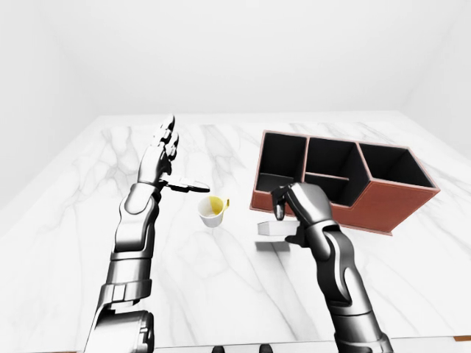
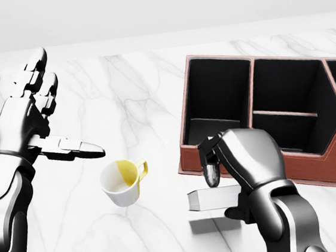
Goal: Pick up the book and place it in the caddy.
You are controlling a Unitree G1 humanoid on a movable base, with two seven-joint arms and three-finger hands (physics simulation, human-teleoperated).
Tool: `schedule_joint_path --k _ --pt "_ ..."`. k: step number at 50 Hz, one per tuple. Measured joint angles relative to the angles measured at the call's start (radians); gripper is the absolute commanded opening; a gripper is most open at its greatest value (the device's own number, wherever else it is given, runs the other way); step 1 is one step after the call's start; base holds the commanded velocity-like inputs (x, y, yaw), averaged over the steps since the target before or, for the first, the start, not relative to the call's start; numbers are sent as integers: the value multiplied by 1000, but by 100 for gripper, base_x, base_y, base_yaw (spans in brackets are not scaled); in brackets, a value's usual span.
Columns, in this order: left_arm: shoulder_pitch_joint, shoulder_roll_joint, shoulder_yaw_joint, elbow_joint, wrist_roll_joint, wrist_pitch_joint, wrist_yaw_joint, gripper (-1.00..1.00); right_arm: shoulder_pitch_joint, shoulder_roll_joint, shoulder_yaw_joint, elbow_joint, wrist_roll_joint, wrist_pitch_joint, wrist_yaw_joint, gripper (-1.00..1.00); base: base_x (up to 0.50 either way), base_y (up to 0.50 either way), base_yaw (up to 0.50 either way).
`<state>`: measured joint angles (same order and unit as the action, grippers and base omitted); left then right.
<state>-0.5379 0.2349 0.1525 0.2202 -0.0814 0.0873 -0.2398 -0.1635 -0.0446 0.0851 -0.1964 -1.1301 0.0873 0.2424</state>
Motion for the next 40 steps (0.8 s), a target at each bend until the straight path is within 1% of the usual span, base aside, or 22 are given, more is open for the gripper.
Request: schedule_joint_path --k 14,29,40 --pt "4 -7 -4 -29 7 0 -2 100 -11 -18 -46 -209 -30 0 191 -100 0 0 0" --pt "10 -12 -6 -66 10 0 -1 100 -114 -63 -116 -357 -54 0 399 -100 0 0 0" --pt "13 -16 -9 -86 13 0 -1 100 -227 -159 -181 -347 -8 0 448 -100 0 0 0"
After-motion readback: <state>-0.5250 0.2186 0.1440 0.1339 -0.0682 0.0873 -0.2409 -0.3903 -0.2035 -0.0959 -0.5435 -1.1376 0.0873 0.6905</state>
